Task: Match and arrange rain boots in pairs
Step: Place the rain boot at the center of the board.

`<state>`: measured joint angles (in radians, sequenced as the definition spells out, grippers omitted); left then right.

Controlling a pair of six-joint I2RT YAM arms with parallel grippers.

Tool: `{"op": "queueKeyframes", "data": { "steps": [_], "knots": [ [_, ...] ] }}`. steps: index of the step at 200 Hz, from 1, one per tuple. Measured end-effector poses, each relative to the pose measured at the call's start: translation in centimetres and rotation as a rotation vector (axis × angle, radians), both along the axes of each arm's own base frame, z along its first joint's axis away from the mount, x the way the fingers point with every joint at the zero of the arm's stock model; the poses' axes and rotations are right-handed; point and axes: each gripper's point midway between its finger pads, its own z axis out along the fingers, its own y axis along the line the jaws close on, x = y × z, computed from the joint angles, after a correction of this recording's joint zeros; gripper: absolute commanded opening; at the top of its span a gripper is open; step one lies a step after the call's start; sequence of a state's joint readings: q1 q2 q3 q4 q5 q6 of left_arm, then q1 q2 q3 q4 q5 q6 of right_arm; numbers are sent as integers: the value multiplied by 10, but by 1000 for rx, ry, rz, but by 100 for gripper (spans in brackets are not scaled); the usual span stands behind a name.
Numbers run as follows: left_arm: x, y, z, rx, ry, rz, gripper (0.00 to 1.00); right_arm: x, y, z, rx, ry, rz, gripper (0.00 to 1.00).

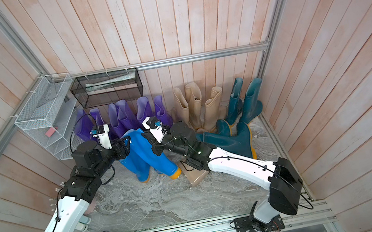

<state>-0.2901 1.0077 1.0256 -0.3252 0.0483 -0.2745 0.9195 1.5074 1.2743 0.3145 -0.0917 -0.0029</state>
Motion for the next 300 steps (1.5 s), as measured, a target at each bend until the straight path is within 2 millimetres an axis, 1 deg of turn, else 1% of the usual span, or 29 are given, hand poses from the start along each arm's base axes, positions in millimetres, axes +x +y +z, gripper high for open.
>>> {"op": "queueKeyframes", "data": {
  "steps": [27,50,71,88,103,120,139,161,172,198,246,270,286,300],
  "knots": [
    [-6,2,7,-5,-22,0,69,19,-14,4,34,18,-65,0],
    [-10,4,10,-5,-35,5,70,26,-20,7,52,23,-98,0],
    [-11,5,10,-4,-36,8,70,30,-25,10,74,36,-114,0],
    [-10,5,9,-3,-33,8,71,39,-32,13,103,45,-135,0],
    [-9,5,5,-1,-25,7,71,50,-33,13,122,54,-152,0],
    [-8,4,-1,2,-10,5,71,64,-28,7,129,66,-174,0],
    [-6,3,-5,2,1,5,71,81,-21,-8,125,85,-193,0],
    [-6,3,-5,1,2,5,71,100,-21,-27,125,117,-216,0],
    [-6,3,-5,1,3,5,72,105,-23,-30,134,125,-223,0],
    [-6,3,-10,4,12,5,72,106,-24,-23,167,121,-217,0],
    [-3,4,-24,3,45,10,72,104,-17,-23,208,157,-178,0],
    [-3,3,-25,3,47,10,73,103,-18,-19,251,158,-167,0],
    [-3,3,-25,3,47,11,73,100,-18,-22,274,162,-154,0],
    [-3,3,-25,3,47,10,75,93,-20,-29,301,174,-136,0]
  ]
}}
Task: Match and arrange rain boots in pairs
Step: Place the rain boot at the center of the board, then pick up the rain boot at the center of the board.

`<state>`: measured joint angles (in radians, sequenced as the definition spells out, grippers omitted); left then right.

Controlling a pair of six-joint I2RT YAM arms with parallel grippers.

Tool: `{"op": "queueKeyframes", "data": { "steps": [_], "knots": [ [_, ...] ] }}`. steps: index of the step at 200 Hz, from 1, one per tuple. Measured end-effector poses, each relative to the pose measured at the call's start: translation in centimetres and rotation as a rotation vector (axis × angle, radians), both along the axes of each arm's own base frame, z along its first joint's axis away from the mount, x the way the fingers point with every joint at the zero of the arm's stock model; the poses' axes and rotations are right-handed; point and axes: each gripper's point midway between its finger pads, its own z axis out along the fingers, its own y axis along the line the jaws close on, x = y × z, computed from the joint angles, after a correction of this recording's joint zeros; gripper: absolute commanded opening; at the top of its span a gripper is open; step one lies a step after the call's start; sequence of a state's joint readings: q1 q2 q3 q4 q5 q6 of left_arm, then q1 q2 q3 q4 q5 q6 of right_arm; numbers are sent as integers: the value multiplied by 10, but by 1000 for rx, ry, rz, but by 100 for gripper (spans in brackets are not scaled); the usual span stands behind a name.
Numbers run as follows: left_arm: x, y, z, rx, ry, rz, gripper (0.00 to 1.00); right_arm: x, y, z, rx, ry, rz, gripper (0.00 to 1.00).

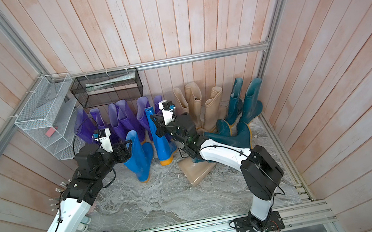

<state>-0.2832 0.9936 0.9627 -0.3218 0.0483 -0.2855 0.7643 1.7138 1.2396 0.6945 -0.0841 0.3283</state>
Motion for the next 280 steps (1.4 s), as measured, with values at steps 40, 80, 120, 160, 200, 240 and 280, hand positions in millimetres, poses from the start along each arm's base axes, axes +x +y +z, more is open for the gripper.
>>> {"op": "queueKeyframes", "data": {
  "steps": [40,80,120,160,200,240,280],
  "knots": [
    [0,0,0,1,0,-1,79,-54,-6,-27,45,42,47,23],
    [-4,-7,-2,-2,15,-43,80,-108,-7,-30,27,39,68,39],
    [-5,-8,-5,1,29,-54,81,-120,-21,2,52,-4,35,46],
    [-5,-8,-9,34,59,-63,85,-115,-29,6,-54,-12,-32,58],
    [-2,-2,-1,111,55,-34,87,-100,-39,27,-175,-16,-143,68],
    [12,-8,-12,155,87,-48,87,-88,-28,32,-275,33,-138,68],
    [25,-18,-36,158,150,-79,50,-66,-17,-24,-391,174,-84,68]
  ]
}}
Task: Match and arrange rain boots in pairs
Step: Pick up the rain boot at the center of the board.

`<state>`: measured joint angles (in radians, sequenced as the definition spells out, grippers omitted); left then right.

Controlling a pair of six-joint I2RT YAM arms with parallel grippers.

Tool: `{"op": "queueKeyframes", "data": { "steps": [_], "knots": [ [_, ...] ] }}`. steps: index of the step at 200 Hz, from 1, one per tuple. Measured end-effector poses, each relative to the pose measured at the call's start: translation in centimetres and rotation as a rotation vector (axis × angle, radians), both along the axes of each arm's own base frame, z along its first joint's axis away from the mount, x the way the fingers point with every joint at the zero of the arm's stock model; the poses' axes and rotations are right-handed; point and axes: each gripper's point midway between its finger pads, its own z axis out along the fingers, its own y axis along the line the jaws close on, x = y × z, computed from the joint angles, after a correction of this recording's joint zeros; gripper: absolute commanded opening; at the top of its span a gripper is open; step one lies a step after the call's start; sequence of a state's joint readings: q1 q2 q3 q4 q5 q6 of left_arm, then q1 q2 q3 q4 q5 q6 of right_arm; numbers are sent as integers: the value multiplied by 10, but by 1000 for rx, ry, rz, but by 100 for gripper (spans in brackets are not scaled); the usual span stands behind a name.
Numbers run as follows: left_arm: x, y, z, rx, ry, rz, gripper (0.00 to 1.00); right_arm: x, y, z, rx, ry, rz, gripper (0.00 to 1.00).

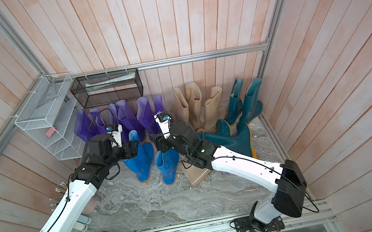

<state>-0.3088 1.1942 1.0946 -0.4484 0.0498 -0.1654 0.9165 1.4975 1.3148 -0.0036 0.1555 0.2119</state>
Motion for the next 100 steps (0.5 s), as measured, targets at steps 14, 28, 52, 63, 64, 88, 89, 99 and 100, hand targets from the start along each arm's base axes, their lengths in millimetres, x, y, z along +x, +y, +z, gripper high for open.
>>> {"op": "queueKeyframes", "data": {
  "steps": [14,28,52,63,64,88,89,99,100],
  "knots": [
    [3,-4,3,-9,-4,-14,34,5,1,-21,-32,52,12,66],
    [6,-7,5,-21,-10,-24,20,6,4,-35,-44,97,31,59],
    [5,-13,6,-60,-1,-43,0,8,5,-44,-26,152,77,13],
    [4,-16,7,-79,3,-50,0,10,3,-44,-5,175,94,0],
    [4,-16,7,-80,3,-49,0,10,3,-44,-3,177,96,0],
    [3,-20,9,-130,12,-48,0,17,1,-45,31,207,126,0],
    [3,-20,9,-132,13,-48,0,18,1,-45,32,208,127,0],
    [3,-22,9,-156,16,-44,0,20,2,-45,39,211,140,0],
    [4,-22,10,-158,16,-44,0,21,2,-45,40,211,141,0]
  ]
}}
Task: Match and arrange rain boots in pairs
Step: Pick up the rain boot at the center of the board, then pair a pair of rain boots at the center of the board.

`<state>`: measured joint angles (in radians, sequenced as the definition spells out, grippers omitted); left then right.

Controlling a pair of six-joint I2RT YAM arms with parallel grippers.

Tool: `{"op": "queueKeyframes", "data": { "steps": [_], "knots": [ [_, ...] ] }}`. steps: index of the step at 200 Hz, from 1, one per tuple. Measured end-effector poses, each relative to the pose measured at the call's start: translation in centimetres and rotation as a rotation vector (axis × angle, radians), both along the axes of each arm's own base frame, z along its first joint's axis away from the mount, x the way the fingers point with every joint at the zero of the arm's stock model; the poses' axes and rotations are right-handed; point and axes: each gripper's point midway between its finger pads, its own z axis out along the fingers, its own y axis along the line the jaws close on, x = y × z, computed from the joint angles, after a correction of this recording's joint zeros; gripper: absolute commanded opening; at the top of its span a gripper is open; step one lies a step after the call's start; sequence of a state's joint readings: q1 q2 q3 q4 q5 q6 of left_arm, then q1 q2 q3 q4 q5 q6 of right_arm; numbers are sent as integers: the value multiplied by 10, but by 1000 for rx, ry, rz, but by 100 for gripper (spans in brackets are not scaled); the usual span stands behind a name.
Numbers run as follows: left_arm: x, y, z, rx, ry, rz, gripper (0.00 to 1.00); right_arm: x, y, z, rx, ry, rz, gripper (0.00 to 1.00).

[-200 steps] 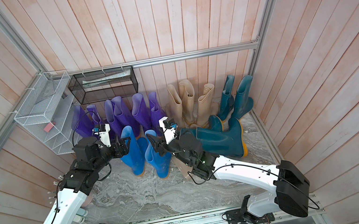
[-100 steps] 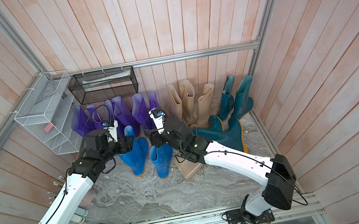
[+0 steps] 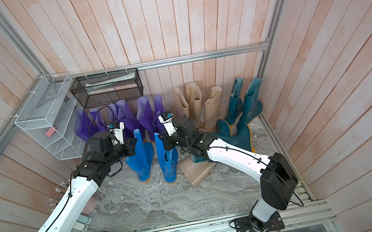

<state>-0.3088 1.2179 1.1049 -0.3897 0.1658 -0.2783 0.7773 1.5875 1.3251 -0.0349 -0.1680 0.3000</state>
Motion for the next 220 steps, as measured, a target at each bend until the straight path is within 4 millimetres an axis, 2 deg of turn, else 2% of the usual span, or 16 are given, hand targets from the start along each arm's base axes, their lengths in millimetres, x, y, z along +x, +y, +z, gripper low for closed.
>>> {"op": "queueKeyframes", "data": {
  "steps": [70,130,180,185,193,201,220],
  "knots": [
    [-2,-5,1,-133,29,35,0,3,20,2,61,20,86,0],
    [-13,1,0,-244,37,103,0,16,19,5,147,69,114,0],
    [-5,-2,0,-291,37,120,0,16,19,5,188,115,129,0],
    [-4,-2,0,-291,36,120,6,16,20,5,190,117,132,0],
    [-4,-2,0,-289,32,118,22,15,20,5,197,122,136,1],
    [-3,-2,1,-292,27,118,28,14,21,4,200,128,139,7],
    [-1,-2,9,-290,-11,109,47,13,22,5,210,141,146,32]
  ]
}}
